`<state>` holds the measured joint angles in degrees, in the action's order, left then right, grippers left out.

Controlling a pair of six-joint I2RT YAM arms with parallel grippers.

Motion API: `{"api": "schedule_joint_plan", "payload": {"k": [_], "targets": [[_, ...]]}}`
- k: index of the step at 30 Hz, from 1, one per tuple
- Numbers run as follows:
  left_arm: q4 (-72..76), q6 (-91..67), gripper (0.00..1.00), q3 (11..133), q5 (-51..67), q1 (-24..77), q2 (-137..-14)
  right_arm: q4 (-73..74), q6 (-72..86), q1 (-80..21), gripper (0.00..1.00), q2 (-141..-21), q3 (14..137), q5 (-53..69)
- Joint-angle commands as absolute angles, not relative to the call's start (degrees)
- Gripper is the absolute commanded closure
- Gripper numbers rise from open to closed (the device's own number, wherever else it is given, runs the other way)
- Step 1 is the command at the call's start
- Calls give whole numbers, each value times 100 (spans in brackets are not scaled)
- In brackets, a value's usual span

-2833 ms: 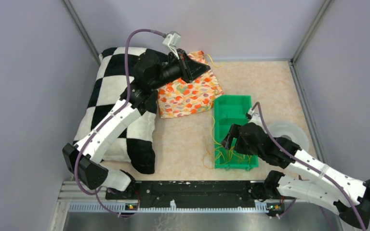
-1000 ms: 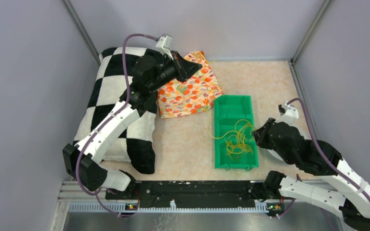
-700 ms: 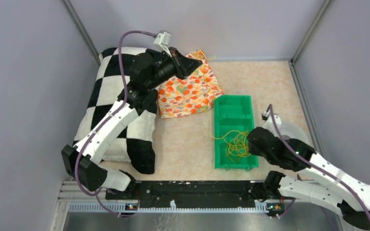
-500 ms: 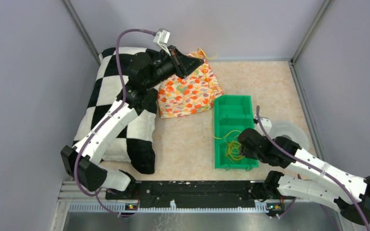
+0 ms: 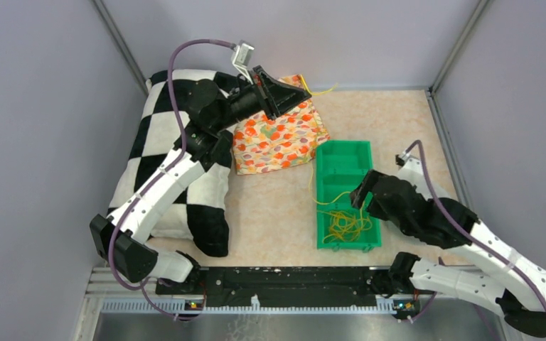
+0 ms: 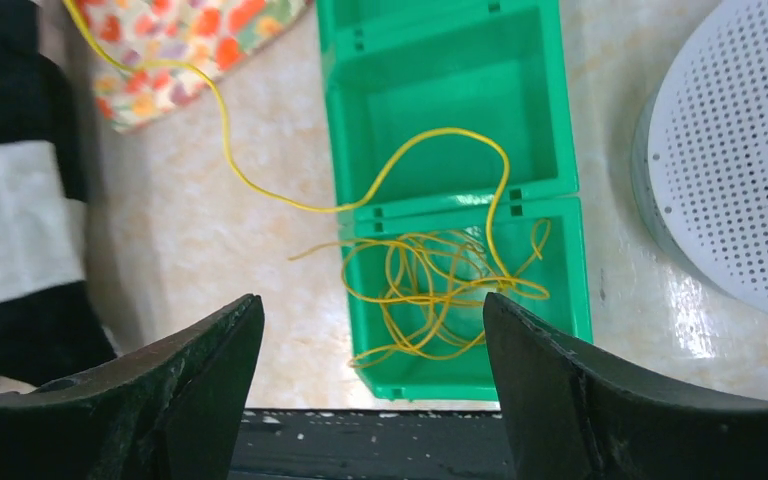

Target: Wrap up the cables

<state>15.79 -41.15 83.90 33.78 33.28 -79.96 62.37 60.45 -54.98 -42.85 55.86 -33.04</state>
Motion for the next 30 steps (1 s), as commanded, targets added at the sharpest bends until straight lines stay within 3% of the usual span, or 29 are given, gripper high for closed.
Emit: {"api": "schedule_joint_plan", "payload": {"k": [1, 11, 14, 20, 25, 30], "targets": [[1971, -4156, 100, 8447, 3743, 3552, -8018, 6317, 5800, -5454, 20, -4096, 6168, -3795], [883, -3735, 100, 9061, 4308, 3900, -8756, 4645, 4301, -5449, 19, -3868, 6957, -3781], [836, -3711, 100, 9014, 4306, 3993, -8815, 5368, 4363, -5449, 17, -4103, 7308, -4500], [283, -3305, 100, 9208, 4197, 4279, -9044, 8454, 6728, -5441, 20, -4410, 8039, -6463], [125, -3106, 100, 9359, 4243, 4534, -9248, 8476, 7179, -5437, 24, -3703, 7764, -6150], [-146, -2872, 100, 9329, 4013, 4554, -9218, 7719, 6159, -5441, 19, -4293, 7563, -5407]]}}
